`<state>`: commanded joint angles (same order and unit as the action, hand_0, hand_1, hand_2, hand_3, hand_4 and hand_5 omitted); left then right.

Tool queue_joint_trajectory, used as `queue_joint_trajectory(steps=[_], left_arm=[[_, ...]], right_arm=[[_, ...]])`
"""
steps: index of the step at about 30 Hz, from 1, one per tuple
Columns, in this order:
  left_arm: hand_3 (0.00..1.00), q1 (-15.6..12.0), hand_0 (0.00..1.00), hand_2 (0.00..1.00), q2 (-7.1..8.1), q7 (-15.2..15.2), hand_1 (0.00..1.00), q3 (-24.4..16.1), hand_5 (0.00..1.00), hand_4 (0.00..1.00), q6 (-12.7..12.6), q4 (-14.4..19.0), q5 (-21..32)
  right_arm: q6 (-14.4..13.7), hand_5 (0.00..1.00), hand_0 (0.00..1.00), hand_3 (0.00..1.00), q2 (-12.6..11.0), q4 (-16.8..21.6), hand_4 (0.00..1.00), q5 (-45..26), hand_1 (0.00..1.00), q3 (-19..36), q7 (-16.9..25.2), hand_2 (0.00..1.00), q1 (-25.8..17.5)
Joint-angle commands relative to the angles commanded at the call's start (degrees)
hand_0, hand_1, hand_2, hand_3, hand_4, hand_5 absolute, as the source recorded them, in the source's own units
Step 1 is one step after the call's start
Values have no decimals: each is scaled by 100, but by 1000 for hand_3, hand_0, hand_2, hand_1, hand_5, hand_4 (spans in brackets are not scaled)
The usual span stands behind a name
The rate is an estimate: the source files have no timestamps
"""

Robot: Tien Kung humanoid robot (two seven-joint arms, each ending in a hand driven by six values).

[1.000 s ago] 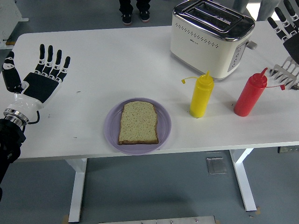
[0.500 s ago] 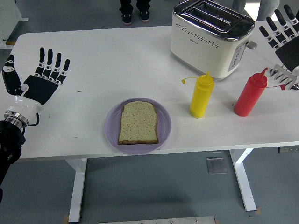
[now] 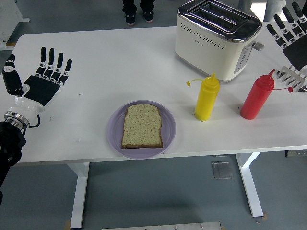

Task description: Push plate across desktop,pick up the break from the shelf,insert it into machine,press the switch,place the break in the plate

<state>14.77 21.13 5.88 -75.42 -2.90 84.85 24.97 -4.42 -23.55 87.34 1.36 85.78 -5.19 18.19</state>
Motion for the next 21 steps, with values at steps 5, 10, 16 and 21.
queue_joint_trajectory(steps=[5, 10, 16, 21], left_arm=[[723, 36, 801, 714, 2, -24, 756, 19, 998, 808, -27, -29, -6], [723, 67, 801, 715, 6, -60, 754, 28, 998, 807, -59, -57, -8], [724, 115, 801, 716, 9, -80, 754, 43, 998, 807, -82, -95, -22], [724, 144, 801, 716, 1, -78, 754, 53, 998, 807, -91, -114, -31]], right_arm=[[-4, 485, 832, 765, 4, -2, 746, 18, 773, -22, -2, 769, 26], [-6, 485, 832, 766, 4, 6, 747, 34, 774, -44, -6, 769, 37], [1, 484, 834, 767, 10, 5, 745, 58, 774, -64, -15, 770, 53], [0, 484, 834, 768, 19, 1, 747, 71, 776, -65, -19, 772, 52]])
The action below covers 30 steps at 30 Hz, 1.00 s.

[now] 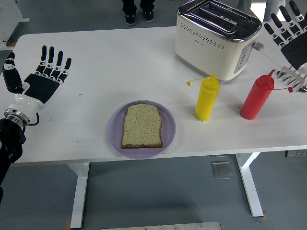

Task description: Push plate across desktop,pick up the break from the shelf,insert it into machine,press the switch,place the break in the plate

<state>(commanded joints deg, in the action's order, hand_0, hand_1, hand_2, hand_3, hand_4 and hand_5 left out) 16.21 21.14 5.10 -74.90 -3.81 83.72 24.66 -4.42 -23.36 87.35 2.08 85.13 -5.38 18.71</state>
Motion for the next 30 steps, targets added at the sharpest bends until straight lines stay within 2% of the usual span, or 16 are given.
queue_joint_trajectory(steps=[30], left_arm=[[729, 20, 806, 723, -27, 13, 756, -11, 998, 807, -8, -13, 44]], right_arm=[[-19, 459, 834, 771, 15, -38, 723, 12, 775, -24, -35, 773, -55]])
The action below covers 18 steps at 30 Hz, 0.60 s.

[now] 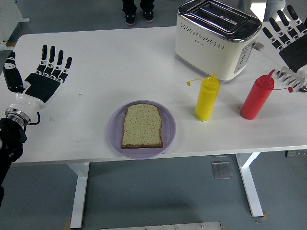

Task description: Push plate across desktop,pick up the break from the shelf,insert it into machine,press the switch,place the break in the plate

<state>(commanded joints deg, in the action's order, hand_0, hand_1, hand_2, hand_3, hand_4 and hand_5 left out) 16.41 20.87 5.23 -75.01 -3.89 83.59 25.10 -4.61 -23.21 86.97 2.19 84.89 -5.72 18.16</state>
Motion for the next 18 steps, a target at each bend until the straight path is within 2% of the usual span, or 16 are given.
queue_joint_trajectory(steps=[18], left_arm=[[733, 3, 807, 724, -3, 5, 757, 5, 998, 807, 0, 12, -38]], right_arm=[[2, 444, 835, 771, 10, -13, 716, 39, 771, -28, -17, 769, -23]])
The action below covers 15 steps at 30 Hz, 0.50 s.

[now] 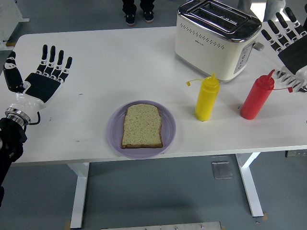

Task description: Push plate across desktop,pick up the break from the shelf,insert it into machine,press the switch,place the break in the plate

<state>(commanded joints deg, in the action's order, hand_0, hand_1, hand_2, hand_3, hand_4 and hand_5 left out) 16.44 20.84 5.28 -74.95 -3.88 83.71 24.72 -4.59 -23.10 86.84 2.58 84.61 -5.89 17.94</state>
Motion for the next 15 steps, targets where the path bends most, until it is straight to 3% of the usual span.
queue_joint_trajectory(steps=[15], left_arm=[[733, 10, 807, 724, -7, -28, 756, 24, 998, 806, -5, 24, -143]], right_arm=[[-1, 433, 835, 770, 6, -12, 705, 65, 771, -14, -9, 767, -3]])
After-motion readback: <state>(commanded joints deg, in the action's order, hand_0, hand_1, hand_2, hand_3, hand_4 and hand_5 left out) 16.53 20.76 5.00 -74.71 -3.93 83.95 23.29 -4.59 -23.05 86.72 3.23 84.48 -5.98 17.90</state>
